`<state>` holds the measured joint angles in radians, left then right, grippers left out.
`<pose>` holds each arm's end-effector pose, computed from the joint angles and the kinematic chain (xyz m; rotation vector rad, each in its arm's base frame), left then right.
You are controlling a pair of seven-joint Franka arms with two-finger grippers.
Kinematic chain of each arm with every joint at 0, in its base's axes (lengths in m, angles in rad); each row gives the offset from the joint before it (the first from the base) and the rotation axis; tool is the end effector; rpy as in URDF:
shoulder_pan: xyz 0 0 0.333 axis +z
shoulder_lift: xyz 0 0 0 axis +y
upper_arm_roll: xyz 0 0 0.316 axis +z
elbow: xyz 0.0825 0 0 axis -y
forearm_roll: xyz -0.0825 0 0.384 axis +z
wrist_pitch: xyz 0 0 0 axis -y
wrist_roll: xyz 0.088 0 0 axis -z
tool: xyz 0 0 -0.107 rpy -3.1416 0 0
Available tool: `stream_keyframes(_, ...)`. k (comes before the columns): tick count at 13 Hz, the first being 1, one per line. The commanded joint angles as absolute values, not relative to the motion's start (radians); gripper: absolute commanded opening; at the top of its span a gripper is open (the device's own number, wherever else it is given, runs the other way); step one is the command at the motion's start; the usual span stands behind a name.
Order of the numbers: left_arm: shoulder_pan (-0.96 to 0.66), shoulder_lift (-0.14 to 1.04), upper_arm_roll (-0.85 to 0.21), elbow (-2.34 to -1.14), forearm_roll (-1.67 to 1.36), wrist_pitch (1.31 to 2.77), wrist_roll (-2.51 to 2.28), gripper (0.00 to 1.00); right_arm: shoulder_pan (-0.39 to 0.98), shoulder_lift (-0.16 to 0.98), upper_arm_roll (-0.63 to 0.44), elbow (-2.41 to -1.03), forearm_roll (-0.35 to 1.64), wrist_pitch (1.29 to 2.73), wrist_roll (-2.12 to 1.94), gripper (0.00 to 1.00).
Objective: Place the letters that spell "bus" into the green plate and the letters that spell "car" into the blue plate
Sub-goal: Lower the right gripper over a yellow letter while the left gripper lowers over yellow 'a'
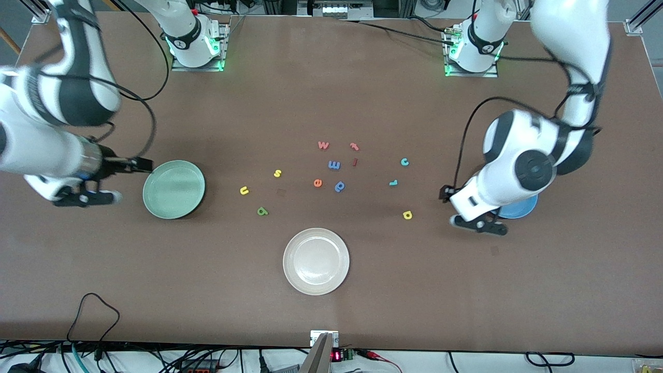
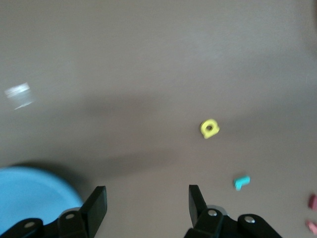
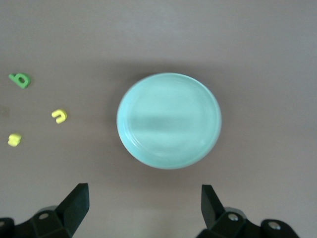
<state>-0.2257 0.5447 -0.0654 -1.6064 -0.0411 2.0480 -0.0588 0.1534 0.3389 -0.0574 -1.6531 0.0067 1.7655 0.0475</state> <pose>0.6497 -0.1913 0.3043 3.0697 -0.3139 -0.1742 0.6254 0.0641 0.3982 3.0921 0.0735 -0.3486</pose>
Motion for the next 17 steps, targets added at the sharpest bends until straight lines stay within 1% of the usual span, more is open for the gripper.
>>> stream_keyframes(1,-0.281,0.675,-0.06,-1.522,-0.025,2.144,-0.074,0.72,0.224,0.35,-0.061,-1.742,0.009,1.879,0.12,1.0)
stream_keyframes(3,-0.296,0.725,-0.06,-1.522,-0.025,2.224,-0.074,0.72,0.283,0.38,-0.058,-1.799,0.014,1.974,0.15,1.0)
stream_keyframes(5,-0.324,0.765,-0.06,-1.525,-0.026,2.29,-0.075,0.7,0.337,0.417,-0.057,-1.819,0.012,2.057,0.234,1.0)
stream_keyframes(9,-0.327,0.798,-0.061,-1.534,-0.029,2.322,-0.077,0.68,0.35,0.489,-0.003,-1.855,0.008,2.195,0.235,1.0)
stream_keyframes(11,-0.331,0.798,-0.061,-1.548,-0.031,2.322,-0.078,0.68,0.385,0.514,-0.003,-1.85,0.002,2.242,0.227,0.83)
stream_keyframes(12,-0.331,0.798,-0.061,-1.551,-0.031,2.321,-0.078,0.67,0.388,0.525,-0.003,-1.85,0.0,2.264,0.222,0.72)
stream_keyframes(14,-0.333,0.796,-0.061,-1.563,-0.031,2.319,-0.078,0.63,0.391,0.535,-0.003,-1.848,0.0,2.293,0.204,0.57)
stream_keyframes(15,-0.337,0.796,-0.061,-1.565,-0.032,2.316,-0.078,0.62,0.391,0.541,-0.003,-1.848,0.002,2.302,0.186,0.53)
stream_keyframes(17,-0.336,0.789,-0.061,-1.575,-0.032,2.309,-0.092,0.6,0.391,0.555,-0.003,-1.85,0.002,2.306,0.158,0.53)
